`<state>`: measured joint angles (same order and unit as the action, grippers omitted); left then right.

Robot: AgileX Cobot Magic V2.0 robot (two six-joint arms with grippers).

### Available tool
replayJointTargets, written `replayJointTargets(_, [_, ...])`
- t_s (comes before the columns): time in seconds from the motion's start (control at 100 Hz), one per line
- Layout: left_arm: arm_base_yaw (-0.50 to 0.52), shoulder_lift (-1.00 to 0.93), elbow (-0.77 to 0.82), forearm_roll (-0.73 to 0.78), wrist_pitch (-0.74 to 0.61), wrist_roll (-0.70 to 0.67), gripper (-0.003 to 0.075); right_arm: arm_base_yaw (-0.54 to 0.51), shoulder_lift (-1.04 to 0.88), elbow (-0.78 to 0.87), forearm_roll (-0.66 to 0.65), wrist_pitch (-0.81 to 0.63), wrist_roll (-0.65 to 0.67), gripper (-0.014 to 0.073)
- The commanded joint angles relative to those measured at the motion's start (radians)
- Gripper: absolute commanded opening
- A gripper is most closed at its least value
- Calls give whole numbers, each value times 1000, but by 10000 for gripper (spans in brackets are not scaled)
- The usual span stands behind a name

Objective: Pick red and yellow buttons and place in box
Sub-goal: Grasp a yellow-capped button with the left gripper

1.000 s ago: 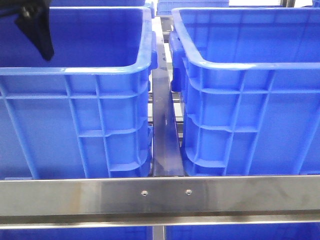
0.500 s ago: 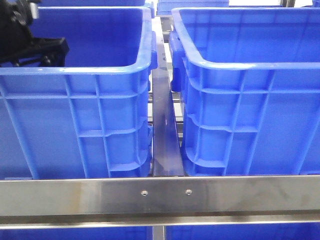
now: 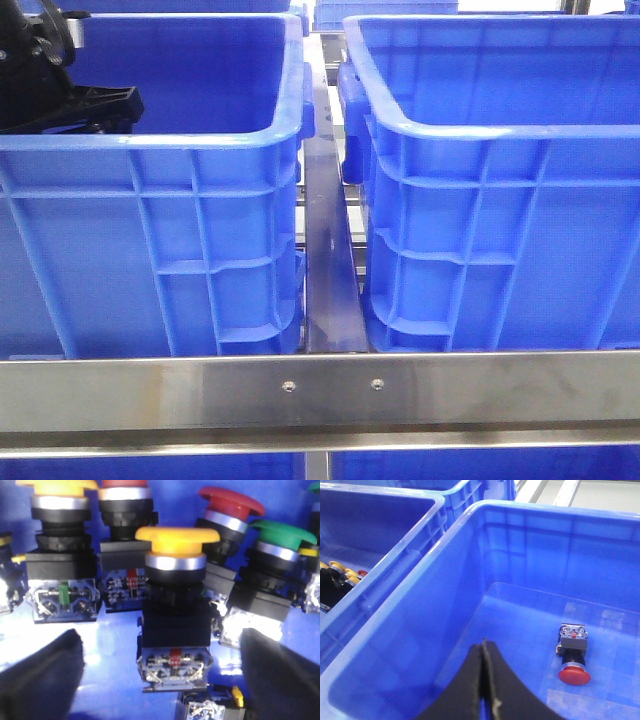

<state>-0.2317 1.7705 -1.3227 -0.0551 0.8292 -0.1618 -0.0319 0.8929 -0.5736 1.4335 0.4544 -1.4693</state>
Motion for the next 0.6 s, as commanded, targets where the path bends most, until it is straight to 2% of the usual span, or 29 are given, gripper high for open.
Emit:
replayJointTargets(0.0, [4,-41,-30,-16,-16,-1,438,-7,-12,-25,30,11,-8,-68])
replayJointTargets(0.19, [4,-38,-30,-32,-14,-1,196,-7,-12,-25,30,11,-8,-68])
replayJointTargets(0.31, [4,-38,-30,-35,-14,-1,101,-7,-12,-25,30,11,-8,-68])
replayJointTargets(0.4, [4,-38,-30,-35,-14,-1,72,-7,-12,-25,30,11,-8,-68])
replayJointTargets(0.59, [4,-72,-30,-35,-20,-1,71,-7,-12,-25,30,12,-8,-68])
